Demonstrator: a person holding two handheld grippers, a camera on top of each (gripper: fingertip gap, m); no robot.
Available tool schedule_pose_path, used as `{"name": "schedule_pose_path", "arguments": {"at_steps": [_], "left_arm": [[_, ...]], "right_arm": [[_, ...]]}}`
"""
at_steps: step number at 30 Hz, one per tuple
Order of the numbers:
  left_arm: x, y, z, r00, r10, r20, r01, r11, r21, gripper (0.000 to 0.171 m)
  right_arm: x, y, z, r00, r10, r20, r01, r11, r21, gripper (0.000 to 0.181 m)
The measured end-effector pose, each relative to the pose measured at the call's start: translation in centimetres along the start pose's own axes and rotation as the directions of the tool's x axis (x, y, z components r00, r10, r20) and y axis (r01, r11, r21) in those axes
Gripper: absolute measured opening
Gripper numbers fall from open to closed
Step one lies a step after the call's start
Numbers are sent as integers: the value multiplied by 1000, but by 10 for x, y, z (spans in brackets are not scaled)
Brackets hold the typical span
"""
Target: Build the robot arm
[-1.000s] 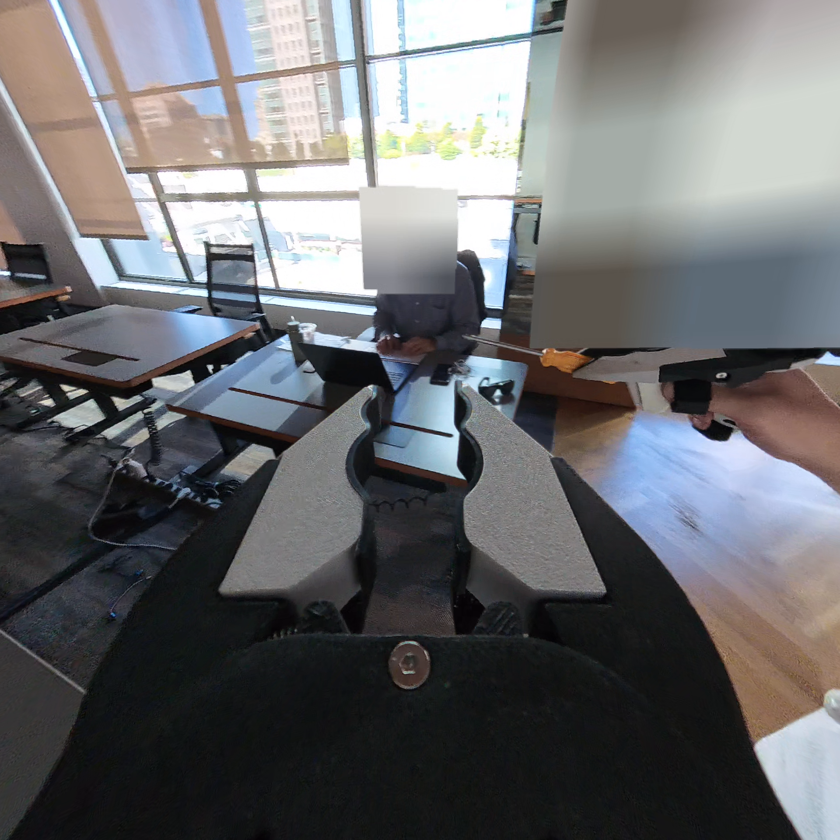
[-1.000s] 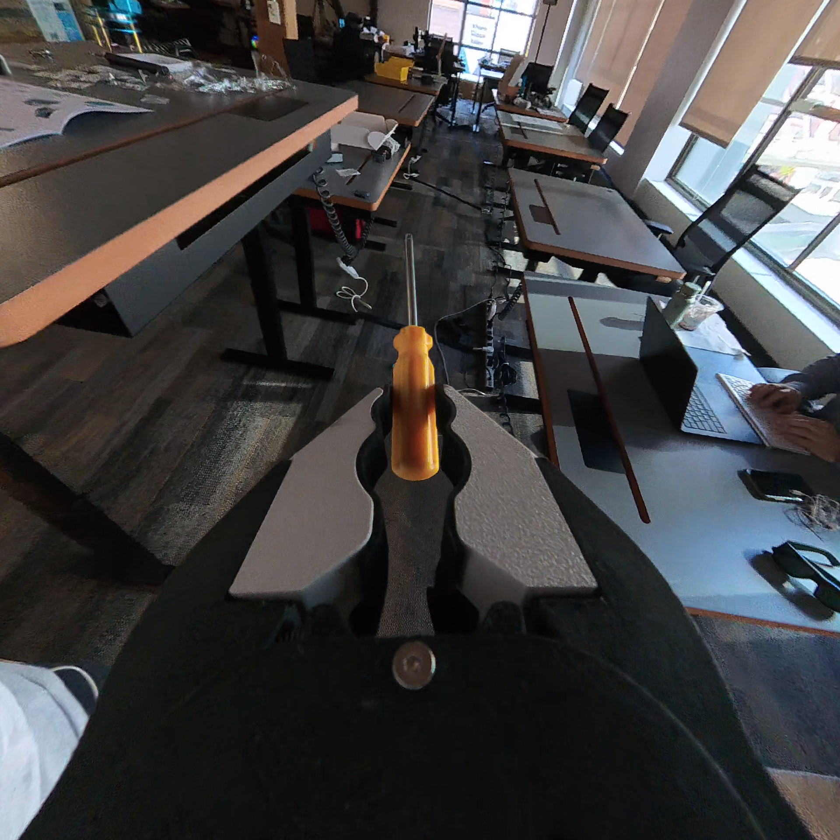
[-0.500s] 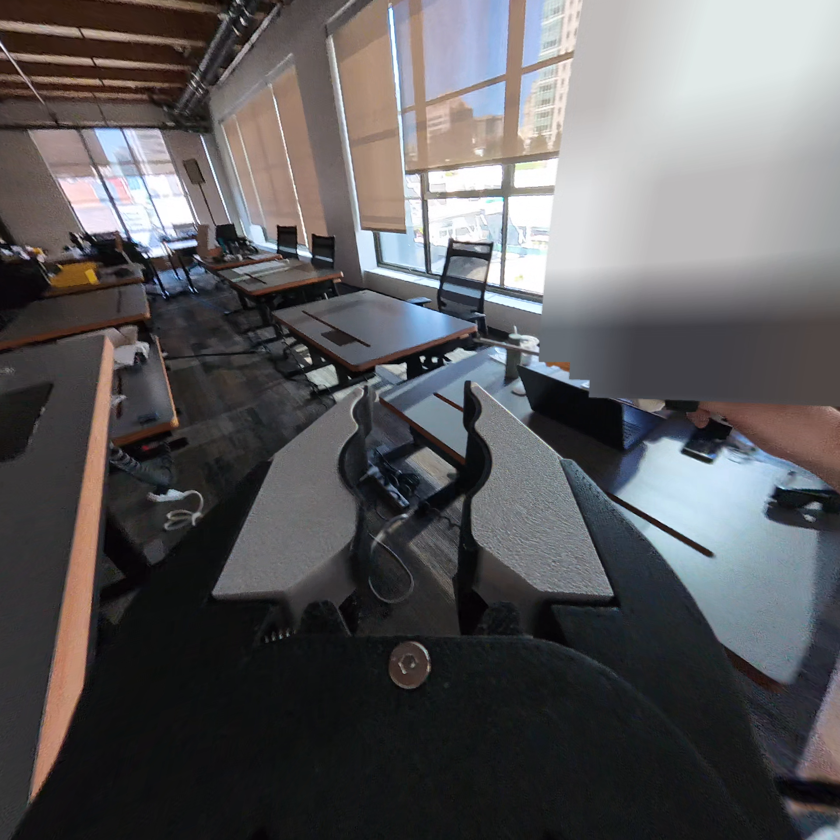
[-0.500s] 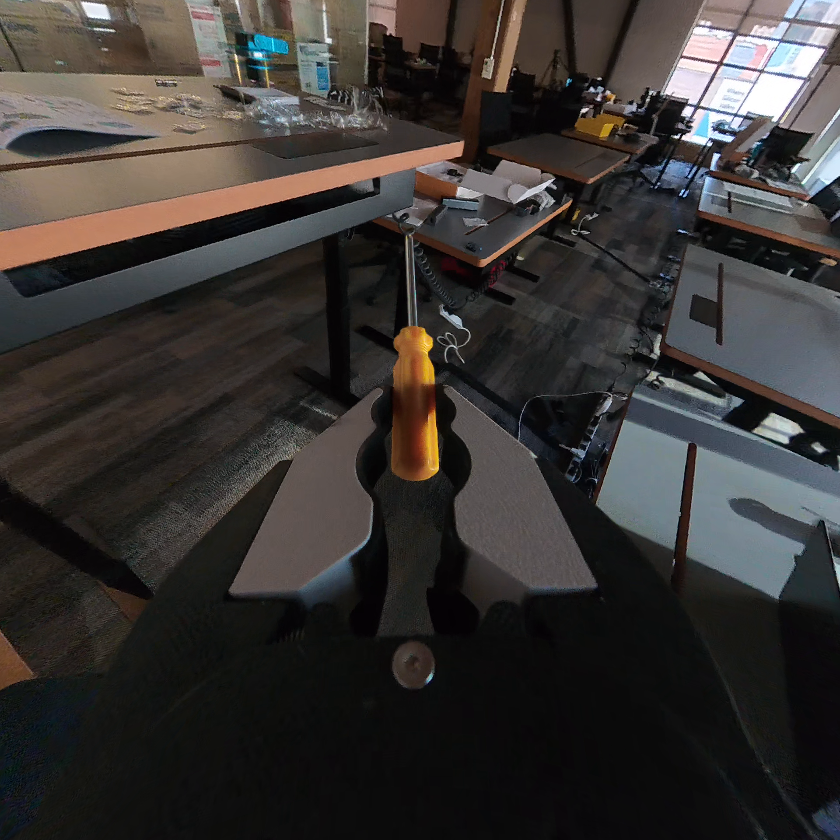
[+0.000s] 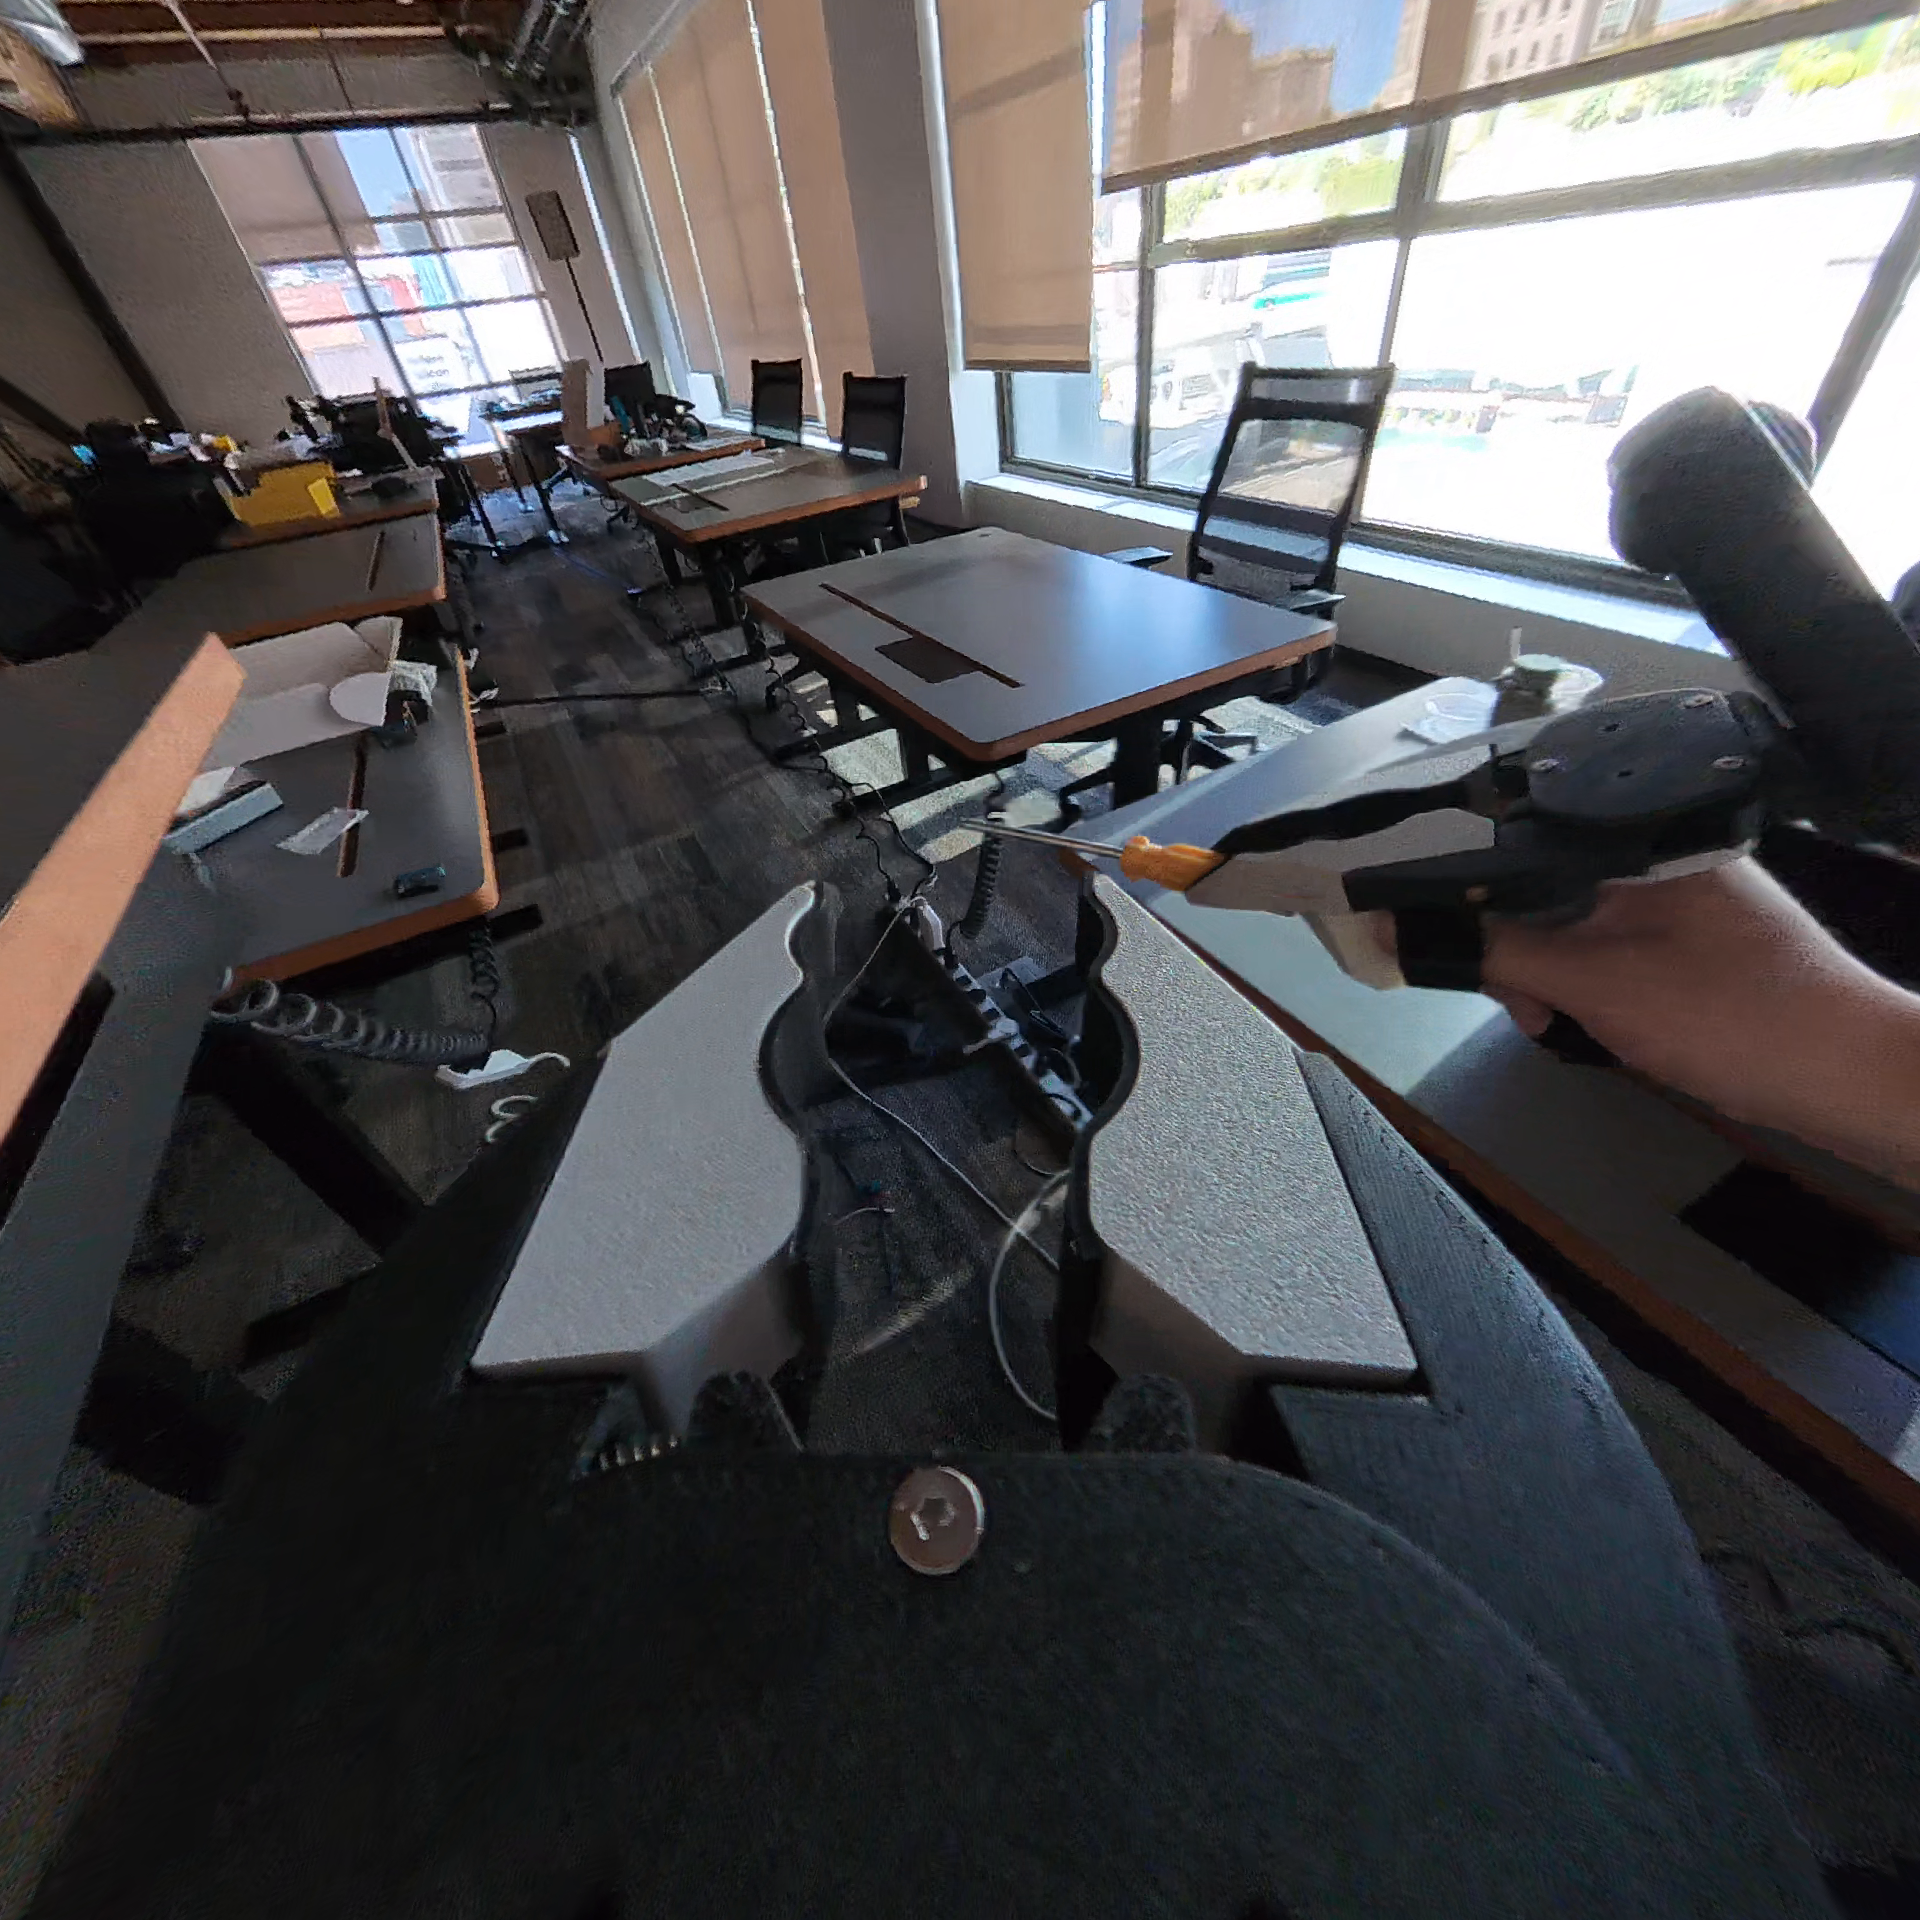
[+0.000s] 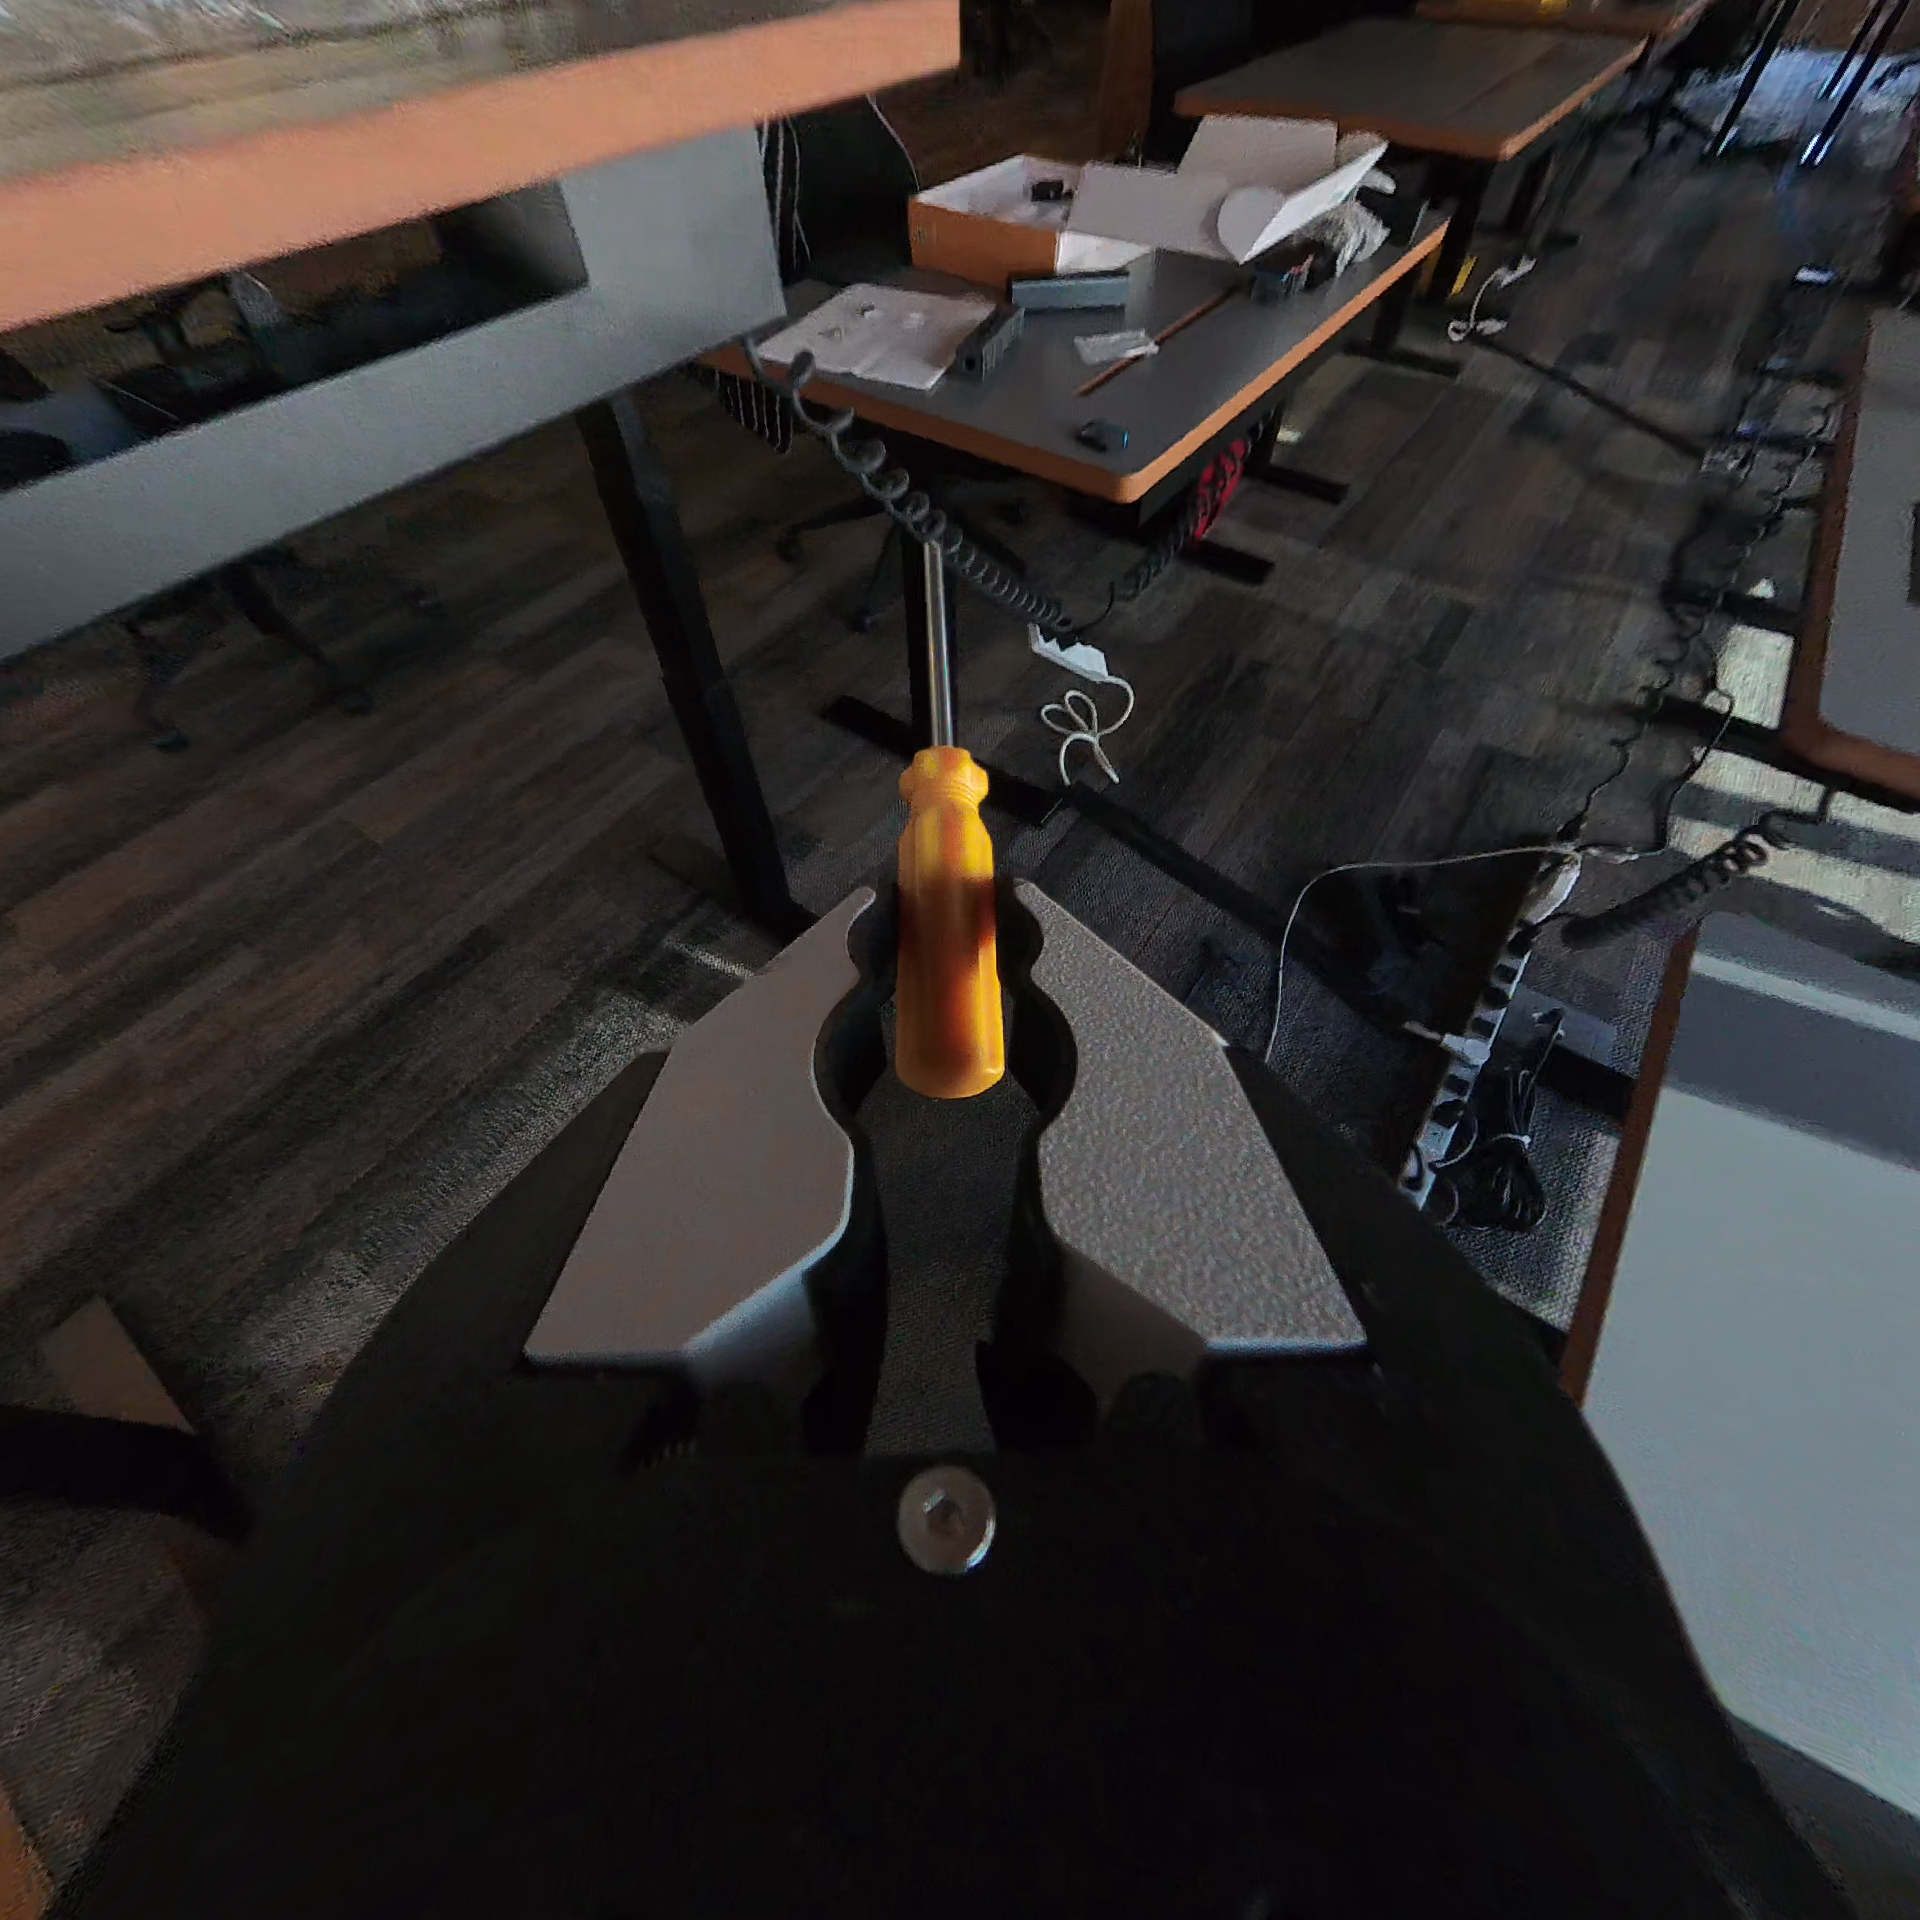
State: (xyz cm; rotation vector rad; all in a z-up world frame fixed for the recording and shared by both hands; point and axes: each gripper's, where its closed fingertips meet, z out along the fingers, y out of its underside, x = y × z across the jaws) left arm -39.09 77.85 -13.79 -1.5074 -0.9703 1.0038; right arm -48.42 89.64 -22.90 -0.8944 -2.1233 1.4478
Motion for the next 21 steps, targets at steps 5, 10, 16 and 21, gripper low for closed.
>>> {"name": "schedule_pose_path", "arguments": {"at_steps": [5,10,16,21], "left_arm": [[-51,77,85,988,72,138,-80,996,49,48],[-94,200,155,984,5,177,-19,997,79,48],[-132,351,177,966,-94,243,77,994,80,47],[-154,429,160,959,-126,255,109,991,80,49]], "right_arm": [[47,59,135,998,54,10,-54,999,-1,18],[69,177,278,993,117,9,-116,991,-67,18],[62,356,427,987,158,-10,-158,979,-131,17],[25,499,520,986,165,-5,-161,953,-256,18]]}}
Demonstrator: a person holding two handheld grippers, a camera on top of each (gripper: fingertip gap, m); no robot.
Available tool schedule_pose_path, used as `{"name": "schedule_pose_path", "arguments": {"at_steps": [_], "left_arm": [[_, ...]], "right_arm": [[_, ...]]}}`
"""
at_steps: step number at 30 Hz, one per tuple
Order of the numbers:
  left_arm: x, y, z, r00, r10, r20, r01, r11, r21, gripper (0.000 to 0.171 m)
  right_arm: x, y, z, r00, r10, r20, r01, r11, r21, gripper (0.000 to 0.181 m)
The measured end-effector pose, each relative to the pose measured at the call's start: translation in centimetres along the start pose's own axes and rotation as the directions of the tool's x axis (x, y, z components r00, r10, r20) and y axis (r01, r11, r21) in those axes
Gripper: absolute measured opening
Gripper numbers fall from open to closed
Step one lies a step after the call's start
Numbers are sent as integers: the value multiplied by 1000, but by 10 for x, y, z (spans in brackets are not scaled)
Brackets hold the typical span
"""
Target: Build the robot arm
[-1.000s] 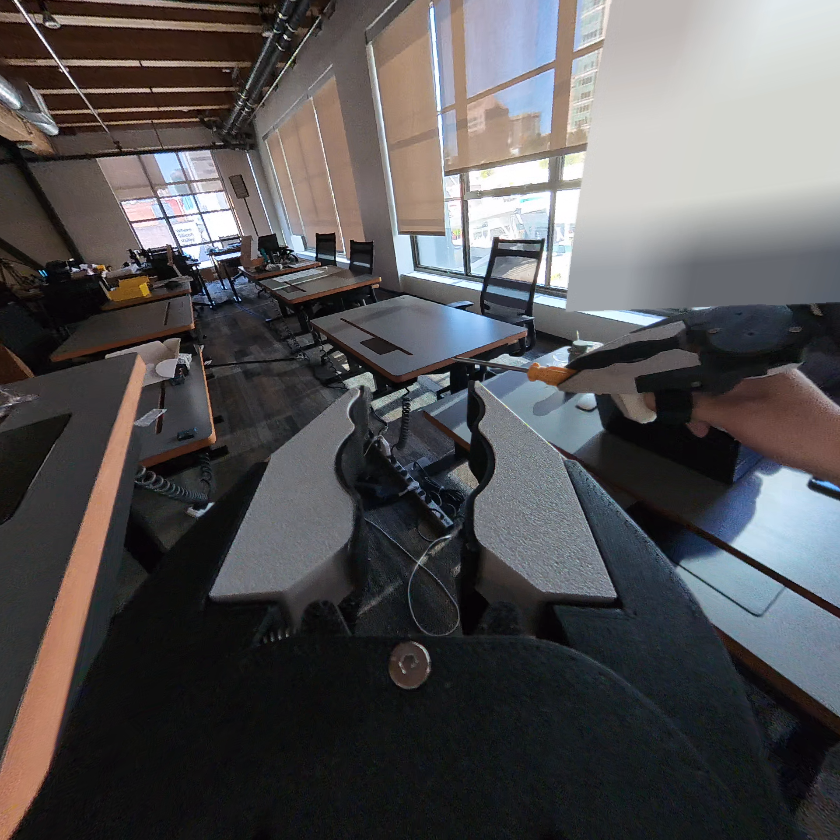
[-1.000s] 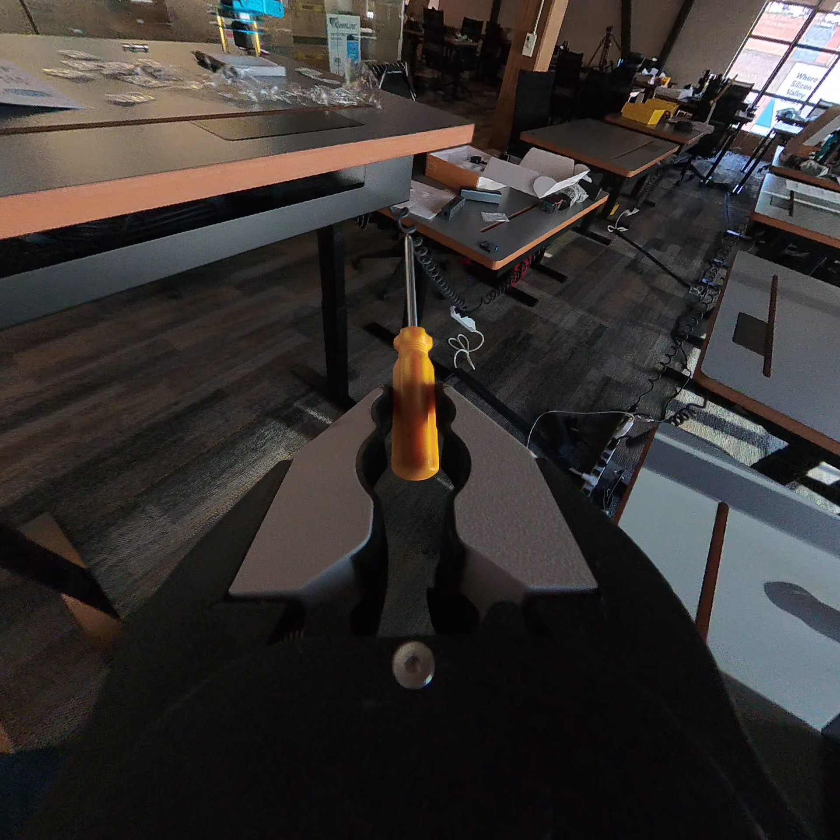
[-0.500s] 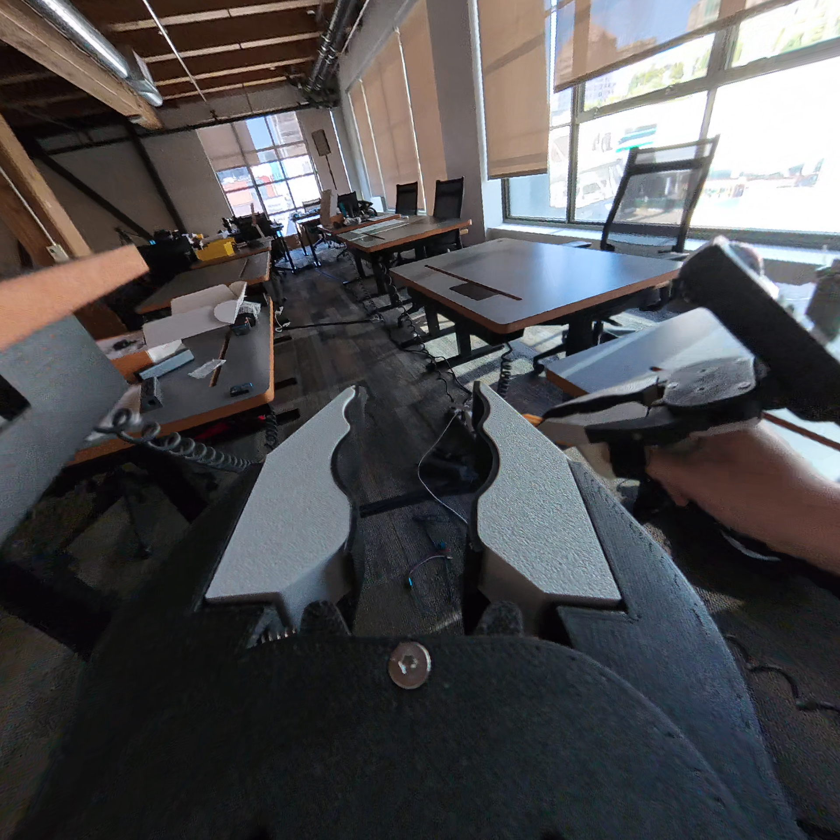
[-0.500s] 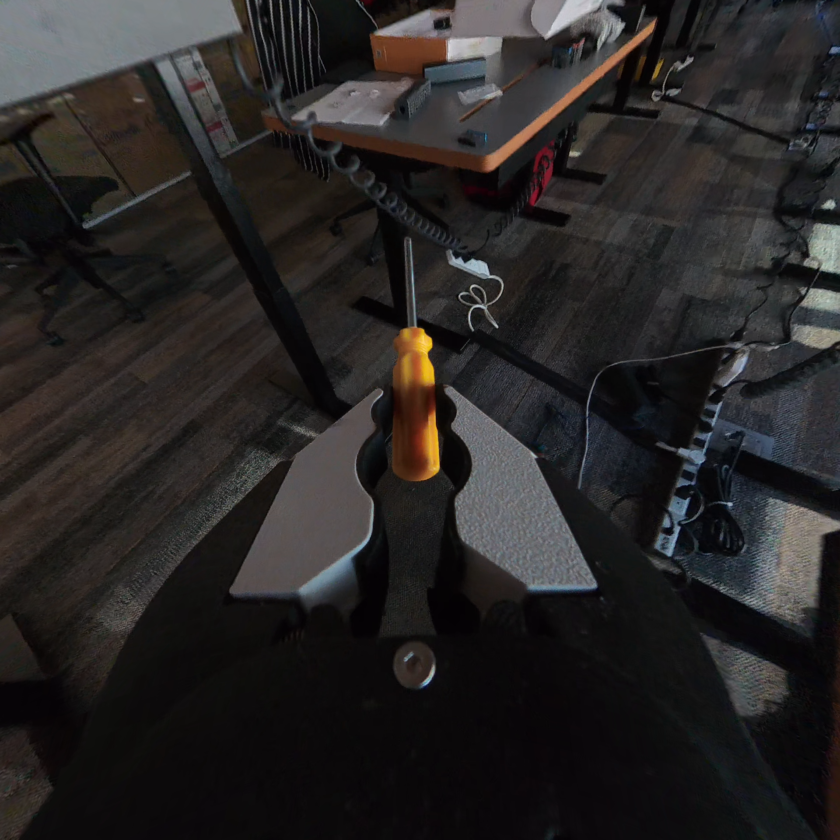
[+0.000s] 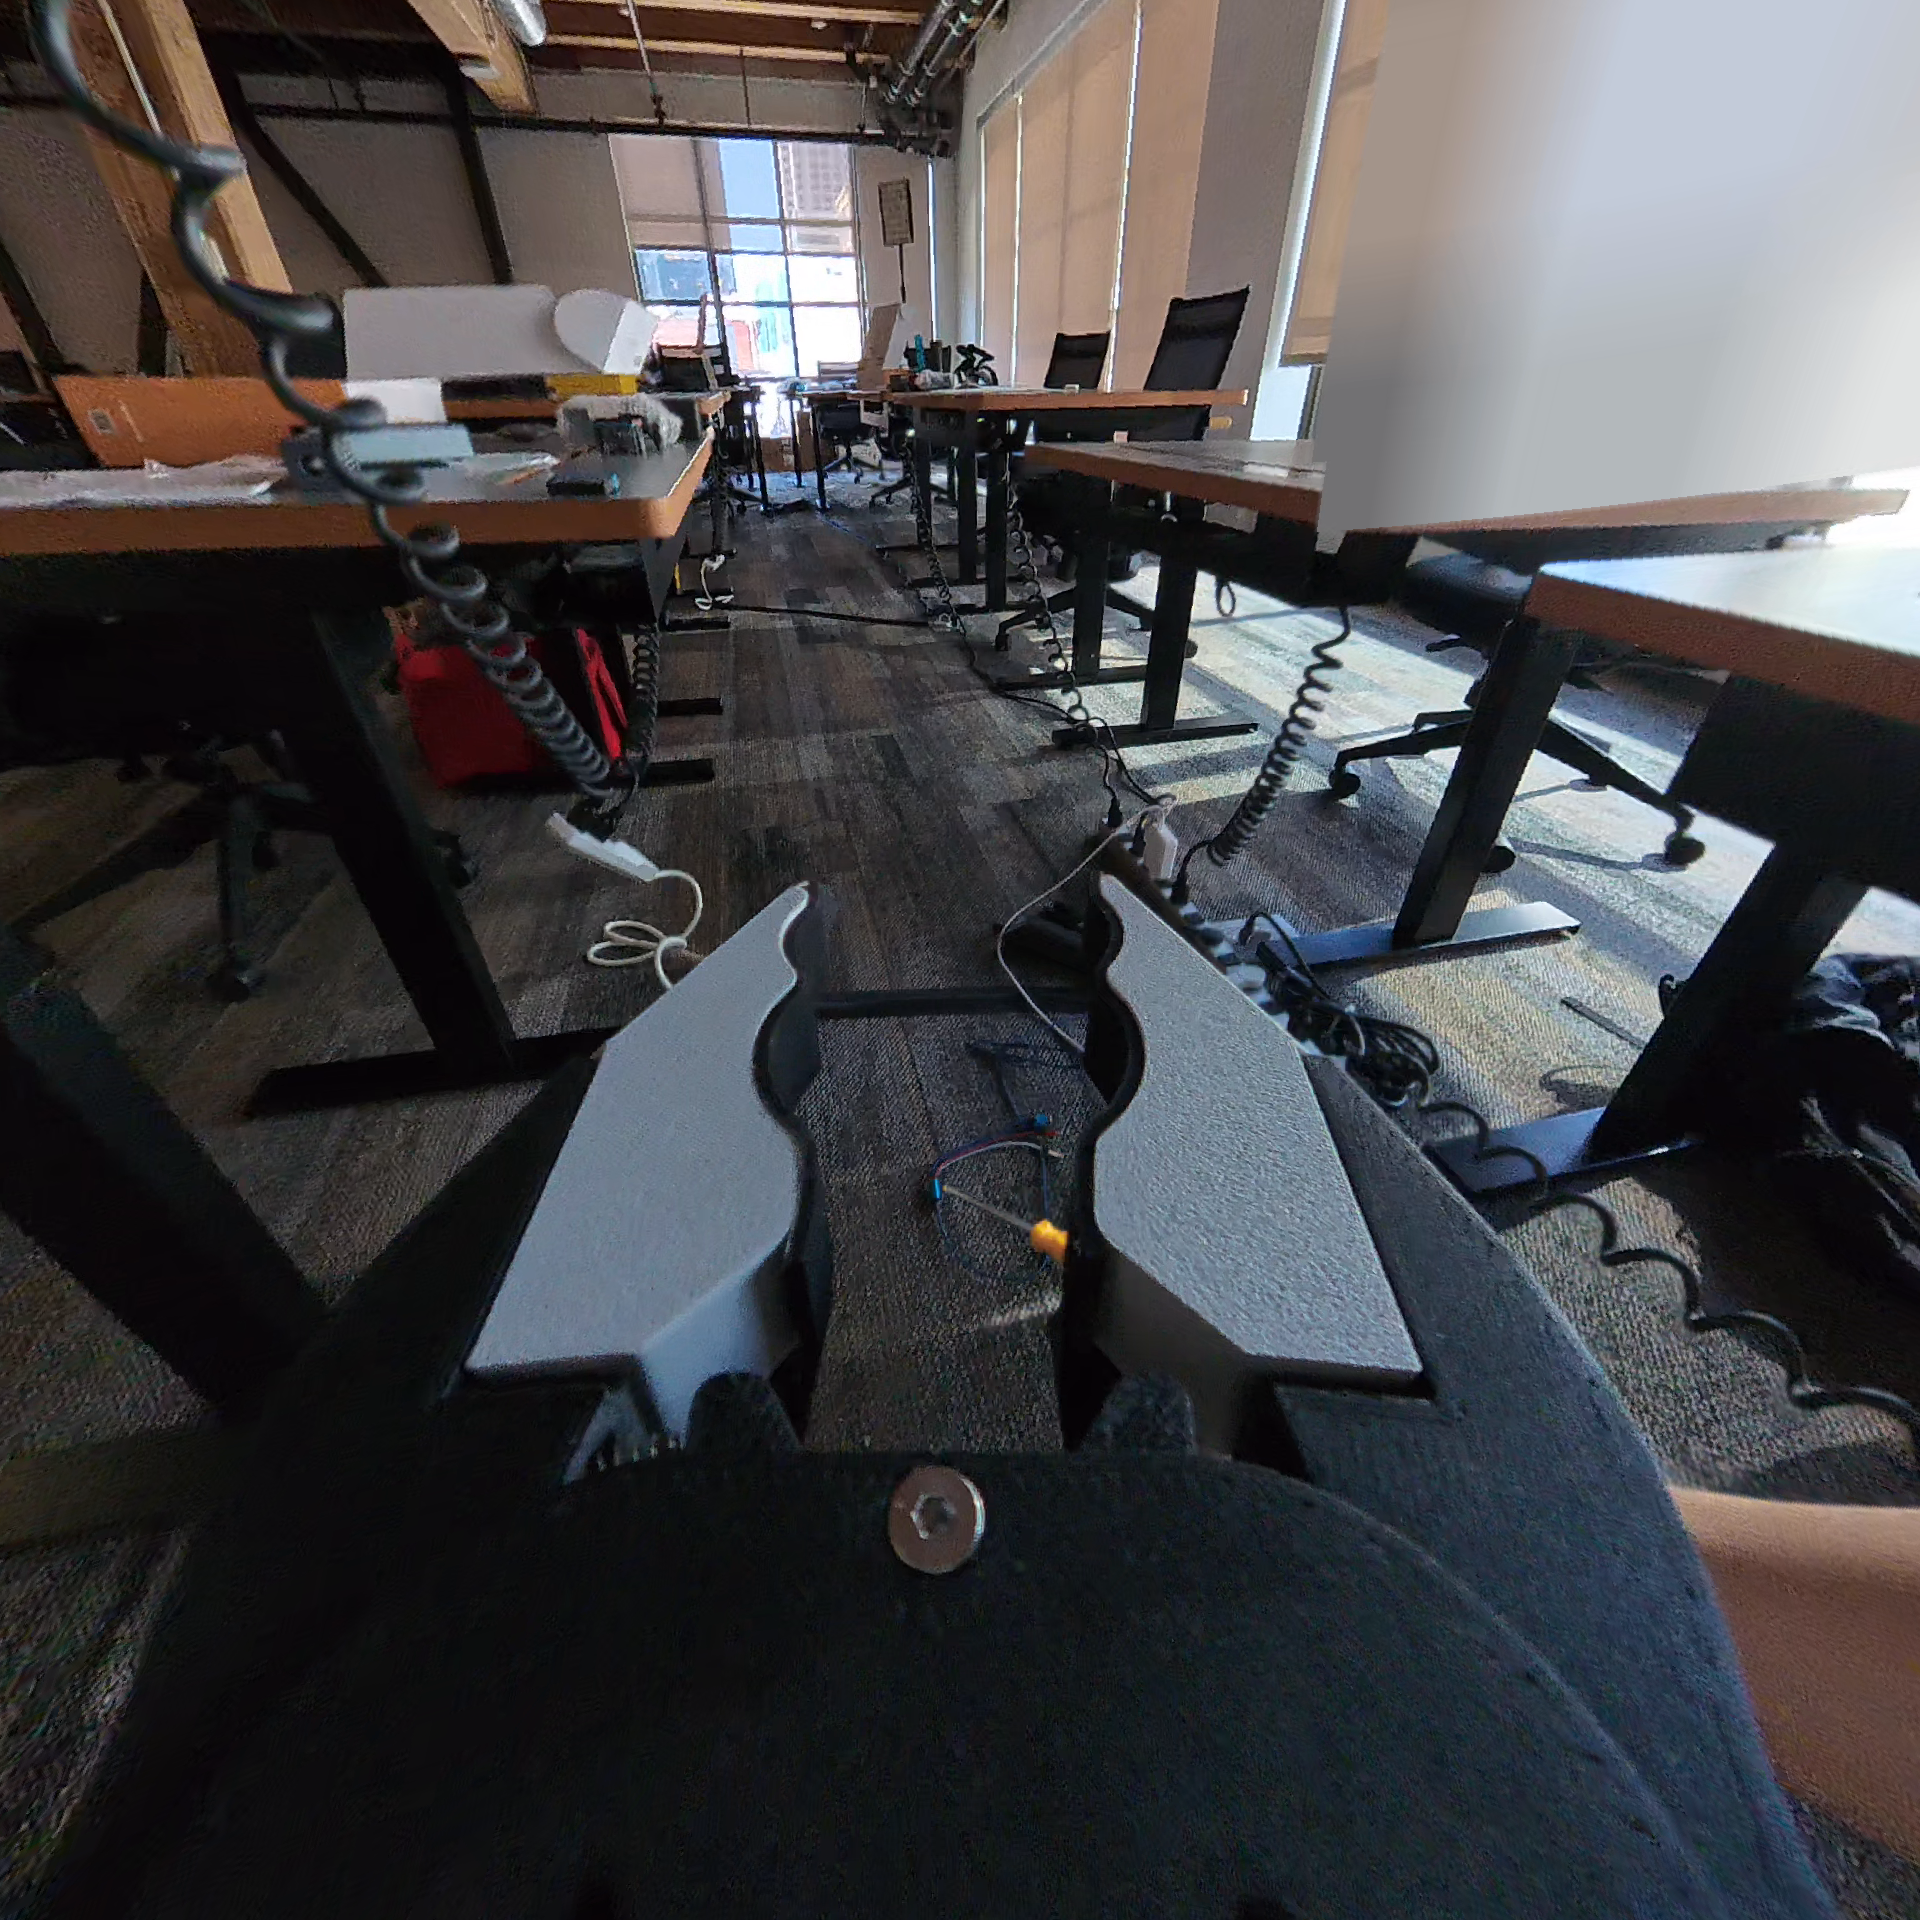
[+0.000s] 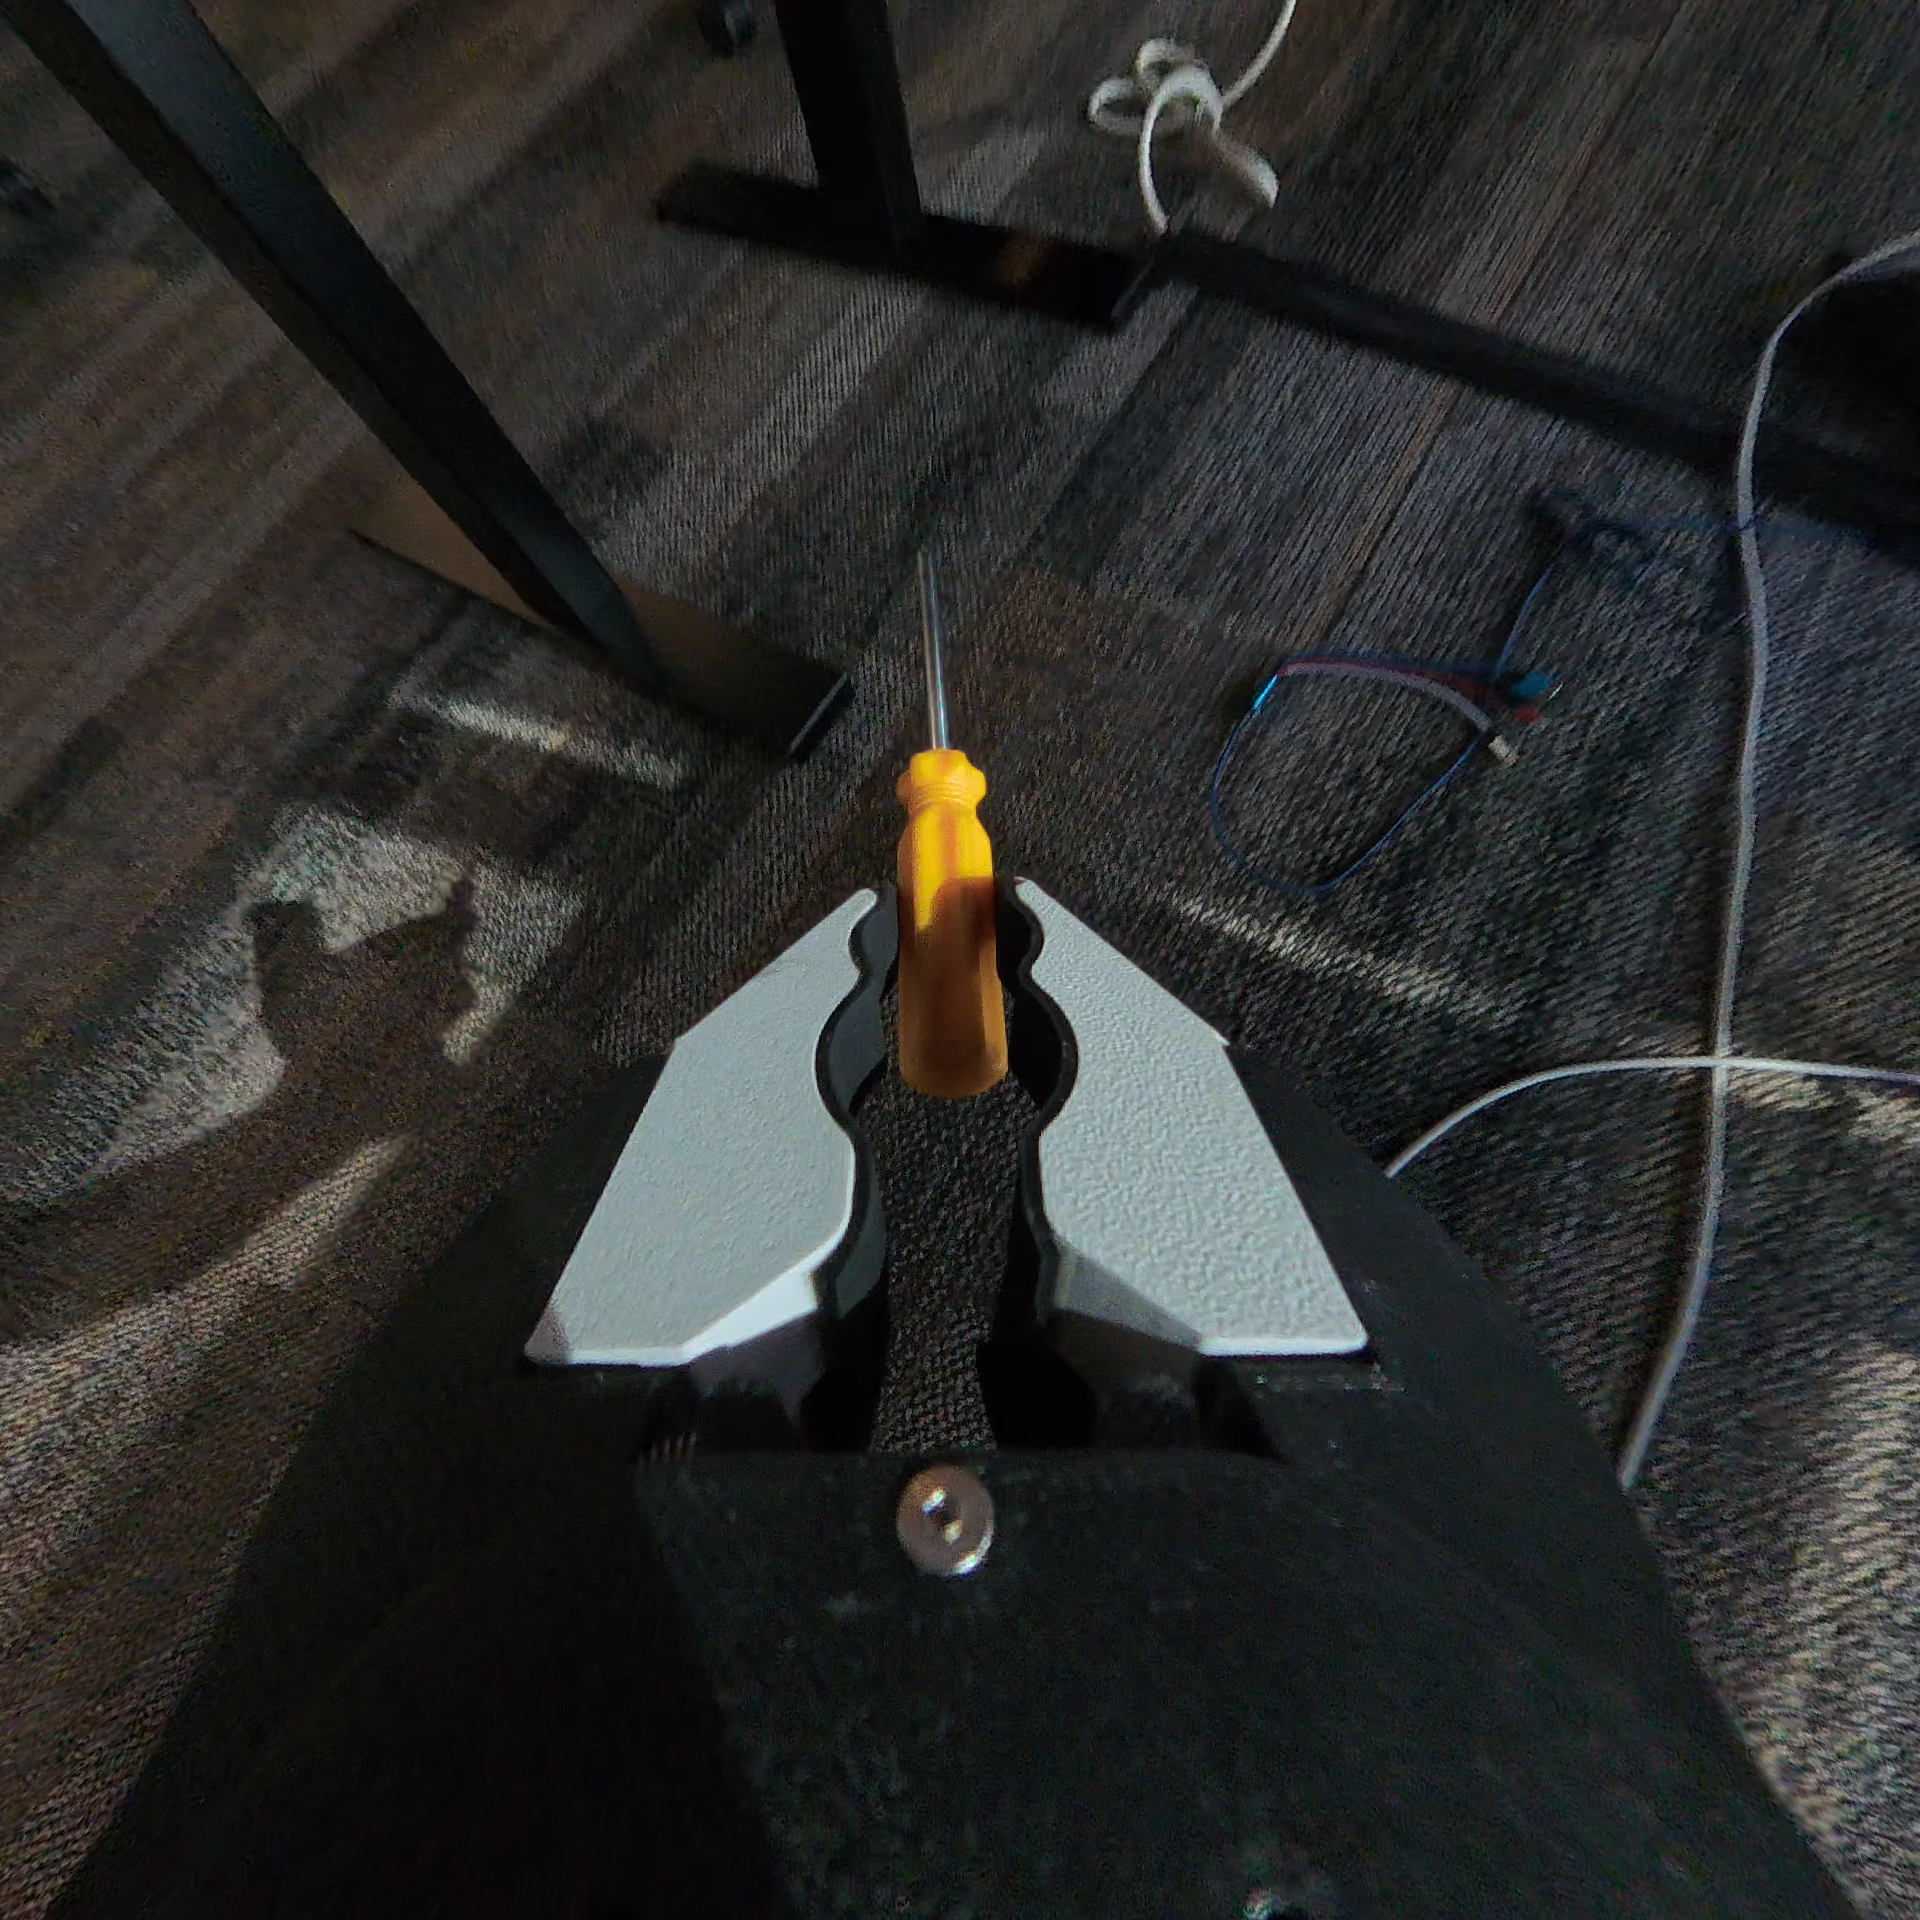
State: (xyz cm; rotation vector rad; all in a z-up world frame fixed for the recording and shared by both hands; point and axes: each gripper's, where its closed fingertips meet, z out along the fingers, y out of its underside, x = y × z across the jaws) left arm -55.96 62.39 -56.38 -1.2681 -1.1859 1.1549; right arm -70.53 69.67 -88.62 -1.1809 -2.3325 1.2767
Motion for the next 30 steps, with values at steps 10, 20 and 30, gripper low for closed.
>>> {"name": "schedule_pose_path", "arguments": {"at_steps": [10,20,30], "left_arm": [[-76,67,-28,998,28,53,-29,999,17,50],[-125,100,-38,994,43,99,-45,999,20,52],[-140,121,-40,994,33,109,-33,999,-3,52]], "right_arm": [[-22,169,150,996,48,-75,-62,978,-201,17],[-24,224,214,992,17,-128,-55,952,-300,17],[-18,233,241,989,13,-148,-60,947,-316,17]]}}
